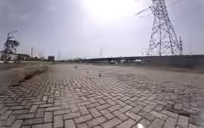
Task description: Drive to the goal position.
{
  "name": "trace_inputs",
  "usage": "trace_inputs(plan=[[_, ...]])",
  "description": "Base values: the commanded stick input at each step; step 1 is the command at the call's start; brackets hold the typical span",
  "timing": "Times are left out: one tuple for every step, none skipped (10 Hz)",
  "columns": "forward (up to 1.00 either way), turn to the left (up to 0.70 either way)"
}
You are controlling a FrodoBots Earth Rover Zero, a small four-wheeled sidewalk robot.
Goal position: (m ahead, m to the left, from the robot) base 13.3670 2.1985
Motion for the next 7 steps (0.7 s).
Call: trace_inputs(plan=[[1.0, 0.0], [1.0, 0.0], [1.0, 0.0], [1.0, 0.0], [1.0, 0.0], [1.0, 0.0], [1.0, 0.0]])
